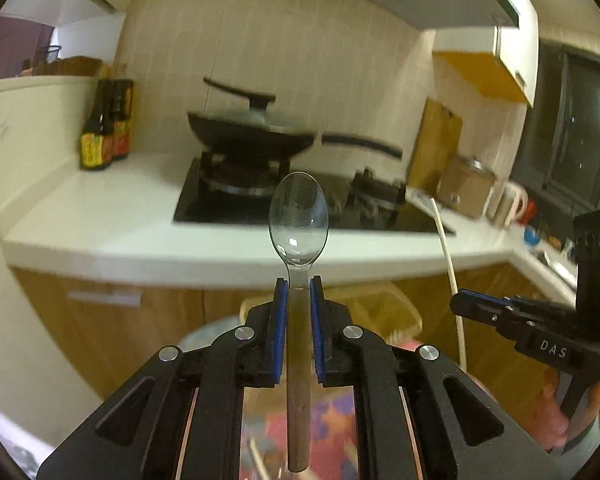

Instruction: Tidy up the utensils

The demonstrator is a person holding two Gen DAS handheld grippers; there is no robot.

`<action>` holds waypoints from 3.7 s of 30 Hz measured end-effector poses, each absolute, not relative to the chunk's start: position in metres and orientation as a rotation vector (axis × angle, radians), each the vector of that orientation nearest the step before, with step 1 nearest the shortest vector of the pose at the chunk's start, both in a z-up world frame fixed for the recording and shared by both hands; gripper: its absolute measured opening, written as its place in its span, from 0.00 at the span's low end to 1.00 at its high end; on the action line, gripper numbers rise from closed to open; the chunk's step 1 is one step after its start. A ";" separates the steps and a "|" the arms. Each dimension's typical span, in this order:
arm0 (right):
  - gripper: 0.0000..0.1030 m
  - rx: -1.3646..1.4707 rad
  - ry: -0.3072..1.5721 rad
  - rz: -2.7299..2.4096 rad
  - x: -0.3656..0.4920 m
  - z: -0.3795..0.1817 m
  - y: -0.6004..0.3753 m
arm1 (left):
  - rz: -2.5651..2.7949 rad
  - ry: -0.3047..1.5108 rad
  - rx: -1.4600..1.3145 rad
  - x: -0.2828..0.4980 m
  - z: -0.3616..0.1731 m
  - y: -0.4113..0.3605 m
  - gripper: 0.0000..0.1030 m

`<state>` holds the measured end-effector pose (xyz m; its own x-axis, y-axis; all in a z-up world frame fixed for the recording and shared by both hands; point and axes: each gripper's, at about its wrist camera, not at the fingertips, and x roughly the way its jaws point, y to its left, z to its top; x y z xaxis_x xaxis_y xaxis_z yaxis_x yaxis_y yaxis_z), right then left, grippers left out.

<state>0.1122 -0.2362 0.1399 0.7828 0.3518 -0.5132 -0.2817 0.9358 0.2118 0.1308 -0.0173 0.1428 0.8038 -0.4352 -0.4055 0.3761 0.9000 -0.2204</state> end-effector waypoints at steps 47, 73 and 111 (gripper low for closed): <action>0.42 0.198 0.717 0.262 0.059 0.051 -0.228 | -0.370 0.683 -0.161 0.069 0.063 0.030 0.59; 0.17 0.149 1.077 0.192 0.085 -0.042 -0.179 | -0.322 1.038 -0.049 0.079 -0.040 0.015 0.28; 0.01 0.349 1.092 0.242 0.042 -0.045 -0.269 | -0.379 1.047 -0.129 0.065 -0.043 0.054 0.03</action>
<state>0.0423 -0.2689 -0.0449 0.4428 0.3604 -0.8210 -0.0208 0.9195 0.3924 0.0650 0.0542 -0.0428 0.4418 -0.3656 -0.8192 0.2437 0.9278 -0.2826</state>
